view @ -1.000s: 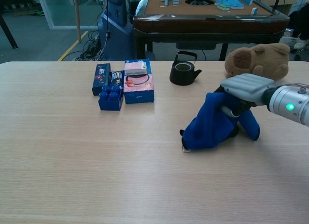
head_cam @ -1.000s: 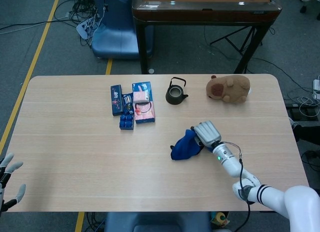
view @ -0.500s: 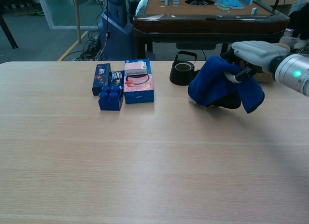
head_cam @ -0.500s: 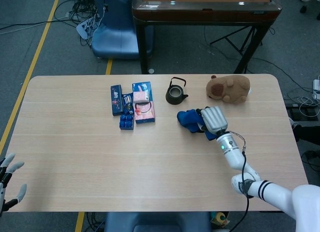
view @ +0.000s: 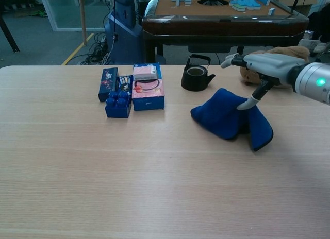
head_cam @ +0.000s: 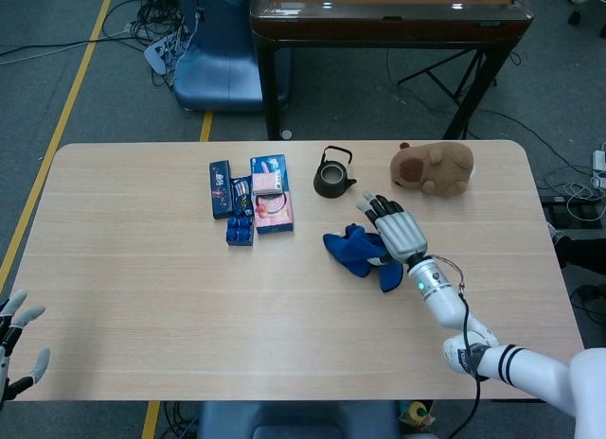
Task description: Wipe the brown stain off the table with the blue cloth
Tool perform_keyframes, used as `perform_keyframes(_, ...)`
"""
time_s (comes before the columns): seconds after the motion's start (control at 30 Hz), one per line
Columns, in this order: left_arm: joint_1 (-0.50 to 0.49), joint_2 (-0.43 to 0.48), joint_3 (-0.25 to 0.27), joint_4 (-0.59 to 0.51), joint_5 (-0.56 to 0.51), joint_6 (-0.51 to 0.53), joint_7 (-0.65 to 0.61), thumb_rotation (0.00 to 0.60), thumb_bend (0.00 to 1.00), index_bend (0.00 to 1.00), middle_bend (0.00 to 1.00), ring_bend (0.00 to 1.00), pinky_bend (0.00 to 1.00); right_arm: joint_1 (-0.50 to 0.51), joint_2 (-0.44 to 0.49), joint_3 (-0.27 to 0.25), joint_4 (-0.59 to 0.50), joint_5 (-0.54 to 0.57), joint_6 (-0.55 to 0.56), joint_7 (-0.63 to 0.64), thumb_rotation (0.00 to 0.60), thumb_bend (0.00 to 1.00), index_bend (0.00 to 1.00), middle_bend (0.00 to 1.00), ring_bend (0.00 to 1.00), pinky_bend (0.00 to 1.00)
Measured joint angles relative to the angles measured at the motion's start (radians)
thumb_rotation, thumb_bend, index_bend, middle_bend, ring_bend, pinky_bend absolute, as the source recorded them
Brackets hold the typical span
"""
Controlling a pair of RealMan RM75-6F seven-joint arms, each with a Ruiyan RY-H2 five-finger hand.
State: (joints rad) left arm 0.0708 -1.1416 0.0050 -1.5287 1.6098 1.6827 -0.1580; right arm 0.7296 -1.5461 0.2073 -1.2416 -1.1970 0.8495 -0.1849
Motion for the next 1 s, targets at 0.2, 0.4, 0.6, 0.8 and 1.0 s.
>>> perform_keyframes(0.2,0.0,0.001,-0.001,0.0,0.0,0.001,-0.002,0.6,0.36,0.21,0.05,0.04,0.05,-0.053,0.102,-0.027,-0.123,-0.019,0.069,-0.023,0.6,0.0,0.0,0.0,0.0,0.11)
perform_keyframes(0.4,-0.006,0.001,-0.002,-0.003,0.004,-0.004,0.002,0.6,0.36,0.21,0.05,0.04,0.05,-0.125,0.218,-0.062,-0.248,-0.065,0.162,-0.019,0.6,0.0,0.0,0.01,0.0,0.11)
perform_keyframes(0.6,-0.012,0.004,-0.004,-0.009,0.006,-0.01,0.009,0.6,0.36,0.21,0.05,0.04,0.05,-0.215,0.277,-0.103,-0.304,-0.135,0.305,-0.015,0.6,0.01,0.0,0.15,0.1,0.15)
perform_keyframes(0.8,-0.023,0.005,-0.004,-0.016,0.01,-0.023,0.02,0.6,0.36,0.21,0.05,0.04,0.05,-0.341,0.338,-0.153,-0.345,-0.189,0.46,-0.016,0.6,0.06,0.07,0.27,0.19,0.28)
perform_keyframes(1.0,-0.035,0.0,-0.003,-0.023,0.02,-0.036,0.036,0.6,0.36,0.21,0.05,0.04,0.05,-0.435,0.396,-0.193,-0.397,-0.212,0.553,-0.041,0.6,0.06,0.14,0.3,0.2,0.28)
